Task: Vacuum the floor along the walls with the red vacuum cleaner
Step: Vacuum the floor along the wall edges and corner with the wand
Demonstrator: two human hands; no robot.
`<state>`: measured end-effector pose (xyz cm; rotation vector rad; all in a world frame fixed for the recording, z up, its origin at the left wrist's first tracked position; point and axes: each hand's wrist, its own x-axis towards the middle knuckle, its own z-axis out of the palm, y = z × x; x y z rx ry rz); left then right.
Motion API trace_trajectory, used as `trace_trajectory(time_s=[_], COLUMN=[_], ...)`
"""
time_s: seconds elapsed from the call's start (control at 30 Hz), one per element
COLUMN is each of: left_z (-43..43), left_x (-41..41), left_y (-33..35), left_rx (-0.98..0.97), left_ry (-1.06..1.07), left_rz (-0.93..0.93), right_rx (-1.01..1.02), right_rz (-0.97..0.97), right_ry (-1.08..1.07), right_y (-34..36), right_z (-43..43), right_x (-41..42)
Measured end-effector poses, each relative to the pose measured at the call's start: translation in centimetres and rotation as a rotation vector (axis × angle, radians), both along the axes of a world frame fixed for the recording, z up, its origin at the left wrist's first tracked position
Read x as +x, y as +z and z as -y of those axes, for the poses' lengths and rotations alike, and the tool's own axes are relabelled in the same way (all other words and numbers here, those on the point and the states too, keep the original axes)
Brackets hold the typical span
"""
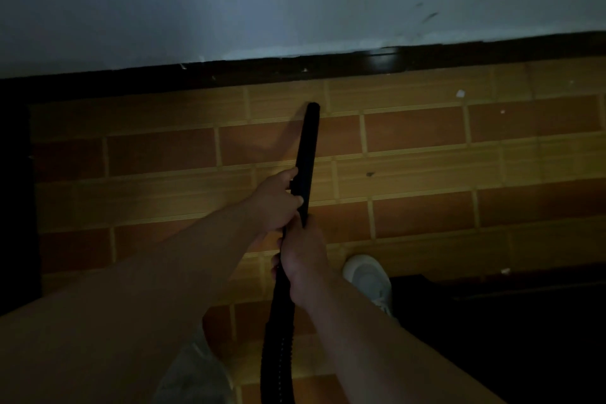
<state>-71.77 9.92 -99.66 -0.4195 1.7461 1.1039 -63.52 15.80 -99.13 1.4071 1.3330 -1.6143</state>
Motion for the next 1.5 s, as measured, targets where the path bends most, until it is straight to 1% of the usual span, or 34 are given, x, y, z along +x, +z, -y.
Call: trace_trajectory(time_s=[0.1,0.3,0.47,0.57,0.7,0.8,0.87,0.93,1.0,1.1,1.2,1.27,1.4,1.5], left_z=[-2.7,-7.5,-10.2,-12.0,-15.2,-17.2,-17.8,-17.8,-17.6,-16.9,-15.9,-15.3,-15.2,-16.9], left_x=[-0.1,-1.3,-1.7,-1.9,-3.2,-4.2,-4.7,-5.0,-5.4,-6.4,-7.2,-7.8,-9.1,-9.7], left_y=[0.2,0.7,0.9,1.3,1.9,2.6,2.9,3.1,3.0,3.0,3.2,3.5,3.3,2.7], left_rx=[-0.022,-0.085,-0.108,-0.123,-0.173,-0.232,-0.267,-0.286,-0.286,-0.276,-0.248,-0.229,-0.159,-0.141], left_ry=[-0.032,-0.074,-0.120,-0.132,-0.219,-0.301,-0.365,-0.412,-0.463,-0.548,-0.495,-0.516,-0.544,-0.578], left_rz=[-0.016,-0.112,-0.082,-0.085,-0.156,-0.211,-0.247,-0.243,-0.253,-0.315,-0.227,-0.186,-0.160,-0.138], right_rx=[-0.003,-0.034,-0.129,-0.136,-0.135,-0.185,-0.217,-0.237,-0.245,-0.268,-0.265,-0.253,-0.228,-0.191], right_rz=[-0.003,-0.007,0.004,-0.003,-0.024,-0.036,-0.024,-0.013,-0.017,-0.055,-0.049,-0.052,-0.057,-0.060], right_ry=[-0.031,-0.088,-0.163,-0.225,-0.294,-0.359,-0.404,-0.424,-0.452,-0.515,-0.554,-0.597,-0.679,-0.734], right_y=[0.0,-0.4,-0.2,-0.4,-0.2,0.7,1.1,1.4,1.4,1.5,1.7,1.8,1.9,2.2], right_z=[-2.3,-6.4,-9.1,-10.3,-12.2,-14.2,-14.5,-14.3,-14.1,-13.2,-11.6,-10.5,-9.8,-11.3], right_x=[0.0,-1.8,-1.6,-1.7,-3.5,-4.4,-4.6,-4.8,-5.2,-5.9,-6.8,-7.5,-8.5,-9.3])
